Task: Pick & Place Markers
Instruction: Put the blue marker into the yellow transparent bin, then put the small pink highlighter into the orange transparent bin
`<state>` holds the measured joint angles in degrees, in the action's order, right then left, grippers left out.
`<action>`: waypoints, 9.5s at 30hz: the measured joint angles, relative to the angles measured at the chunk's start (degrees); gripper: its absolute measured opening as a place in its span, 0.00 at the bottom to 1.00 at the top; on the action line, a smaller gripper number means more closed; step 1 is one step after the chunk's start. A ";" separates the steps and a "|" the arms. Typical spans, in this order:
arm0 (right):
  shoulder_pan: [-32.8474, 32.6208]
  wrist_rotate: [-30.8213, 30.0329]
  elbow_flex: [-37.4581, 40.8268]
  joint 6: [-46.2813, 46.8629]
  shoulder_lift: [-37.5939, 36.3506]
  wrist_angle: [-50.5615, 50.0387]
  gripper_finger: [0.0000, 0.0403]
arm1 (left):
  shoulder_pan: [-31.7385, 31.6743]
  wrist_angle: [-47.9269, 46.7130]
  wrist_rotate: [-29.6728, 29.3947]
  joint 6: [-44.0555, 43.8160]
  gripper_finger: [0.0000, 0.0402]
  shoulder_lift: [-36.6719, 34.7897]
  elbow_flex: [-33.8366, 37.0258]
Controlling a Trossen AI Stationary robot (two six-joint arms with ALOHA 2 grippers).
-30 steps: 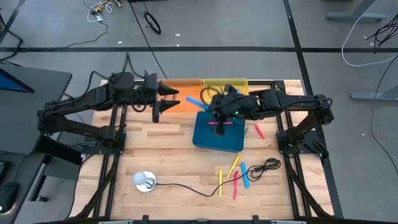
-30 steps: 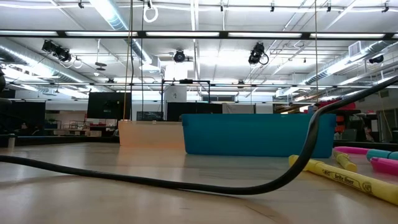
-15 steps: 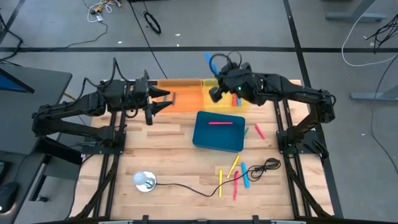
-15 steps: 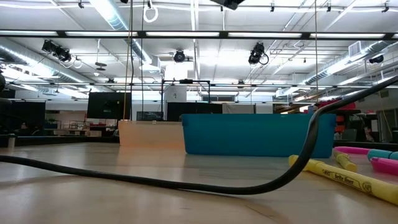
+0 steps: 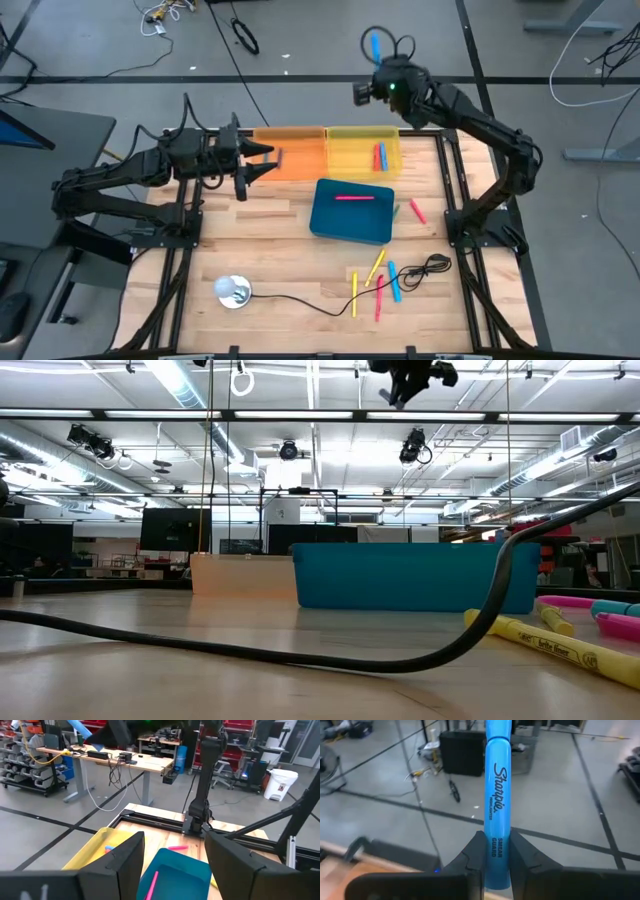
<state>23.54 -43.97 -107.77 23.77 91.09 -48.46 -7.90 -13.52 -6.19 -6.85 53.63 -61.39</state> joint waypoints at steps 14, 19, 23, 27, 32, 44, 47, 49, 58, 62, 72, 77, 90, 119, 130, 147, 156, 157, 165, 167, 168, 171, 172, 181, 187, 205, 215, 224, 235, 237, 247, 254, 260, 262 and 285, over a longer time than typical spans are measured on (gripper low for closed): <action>9.51 12.88 0.00 5.06 2.06 -1.77 0.10 | -0.02 -0.02 -3.22 1.97 0.53 0.00 0.00; 11.52 18.96 0.00 10.31 3.65 -5.97 0.10 | -0.02 0.00 -3.22 1.95 0.53 0.02 0.00; 12.94 23.10 0.00 13.84 5.23 -10.64 0.10 | -0.02 -0.02 -3.21 1.95 0.53 0.02 0.00; 13.27 27.14 0.00 16.55 6.32 -14.29 0.10 | -0.02 -0.02 -3.21 1.68 0.53 0.04 0.00; 13.89 30.99 0.00 20.22 7.02 -19.82 0.10 | -0.02 -0.02 -3.07 1.58 0.53 0.04 0.00; 13.82 32.27 -0.04 22.80 10.18 -24.56 0.10 | -0.02 -0.02 -3.00 1.93 0.53 0.04 -0.02; 13.73 34.53 -0.04 22.80 13.23 -24.60 0.10 | -0.02 -0.03 -2.99 1.52 0.53 0.04 -0.02; 13.23 34.13 -0.04 22.78 15.13 -24.52 0.10 | -0.02 -0.04 -2.99 1.51 0.53 0.04 -0.02; 10.91 28.27 0.28 22.39 20.44 -23.28 0.10 | -0.02 -0.04 -2.98 1.58 0.53 0.04 -0.02; 10.47 28.57 5.24 23.03 19.96 -20.18 0.10 | 0.00 -0.07 -2.98 2.08 0.53 0.04 -0.02; 9.13 33.73 20.88 25.56 17.25 -8.39 0.10 | 0.00 -0.09 -2.54 3.39 0.53 0.04 -0.04; 8.88 34.09 24.64 27.04 17.22 -6.76 0.10 | 0.00 -0.07 -2.55 3.19 0.53 0.04 -0.04; 10.10 36.94 33.29 26.78 17.44 5.03 0.10 | 0.00 -0.09 -2.54 3.02 0.53 0.04 -0.04; 10.89 39.59 33.59 22.38 17.44 9.08 0.53 | -0.01 -1.57 -1.48 -0.04 0.53 0.04 -0.04; 11.82 39.98 33.57 19.02 13.62 9.15 0.51 | -0.01 -1.57 -1.49 -0.06 0.53 0.04 -0.04; 13.56 40.68 33.53 13.92 -0.71 -9.18 0.51 | -0.02 -1.45 -1.52 -1.57 0.53 0.04 -0.04; 13.50 43.63 33.53 9.92 -5.22 -24.26 0.51 | -0.01 -1.38 -1.71 -3.08 0.53 0.04 -0.04; 13.49 43.62 33.53 9.62 -6.03 -25.02 0.51 | -0.01 -1.37 -1.71 -3.18 0.53 0.13 -0.04; 11.80 43.50 33.53 11.99 -14.67 -27.21 0.51 | 0.27 -1.65 -1.53 -4.96 0.53 1.99 -0.07; 10.93 43.33 33.53 12.92 -16.15 -29.53 0.51 | 0.44 -1.89 -1.52 -4.83 0.53 2.42 0.03; 10.47 42.90 33.53 13.20 -16.81 -30.79 0.51 | 0.56 -1.10 -1.47 -4.75 0.53 2.82 -0.09; 9.14 41.80 33.51 13.47 -17.91 -35.14 0.51 | 0.77 -1.39 -1.08 -4.68 0.53 3.08 0.00; 8.72 41.41 33.51 13.46 -18.07 -36.48 0.51 | 0.79 -0.82 -1.06 -4.68 0.53 3.08 0.00; 2.96 41.31 33.51 14.57 -20.73 -41.70 0.51 | 0.76 -0.20 -1.06 -4.57 0.53 2.84 -0.07; 0.33 41.45 33.51 15.70 -23.45 -41.56 0.51 | 0.76 -0.26 -1.06 -4.59 0.53 2.86 -0.07; 0.21 41.33 49.33 15.19 -27.41 -33.33 0.51 | 0.74 -0.26 -1.04 -5.65 0.53 2.86 -0.07; -1.21 42.26 61.61 16.21 -27.32 -22.46 0.51 | 0.74 -0.30 -1.04 -5.66 0.53 2.86 -0.05; -1.30 45.52 72.17 17.76 -27.34 -13.76 0.51 | 0.74 -0.31 -1.04 -5.58 0.53 2.86 -0.04; -3.72 46.47 77.52 16.82 -24.02 -4.00 0.51 | 0.74 -0.31 -1.04 -5.60 0.53 2.86 -0.04; -4.34 45.65 77.86 16.13 -21.89 -2.54 0.51 | 0.74 -0.31 -1.04 -5.60 0.53 2.86 -0.04; -4.65 46.16 79.67 14.78 -19.31 -0.56 0.51 | 0.75 -0.48 -0.14 -6.35 0.53 2.86 -0.04; -4.65 47.52 79.65 14.75 -19.78 -1.30 0.42 | 0.76 -0.50 -0.12 -6.47 0.53 2.89 -0.04; -4.67 49.19 79.69 14.79 -19.74 -2.23 0.18 | 0.76 -0.52 1.15 -6.49 0.53 2.89 -0.04; -4.67 49.57 79.68 15.04 -19.75 -2.39 0.09 | 0.76 -0.52 1.15 -6.49 0.53 2.89 -0.04; -4.65 40.34 66.57 17.30 -28.19 -15.49 0.01 | 0.76 -1.36 1.13 -6.91 0.53 2.89 -0.02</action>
<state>18.90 -3.63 -41.20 41.07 62.90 -63.95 -7.14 -14.87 -5.06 -13.76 56.51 -61.41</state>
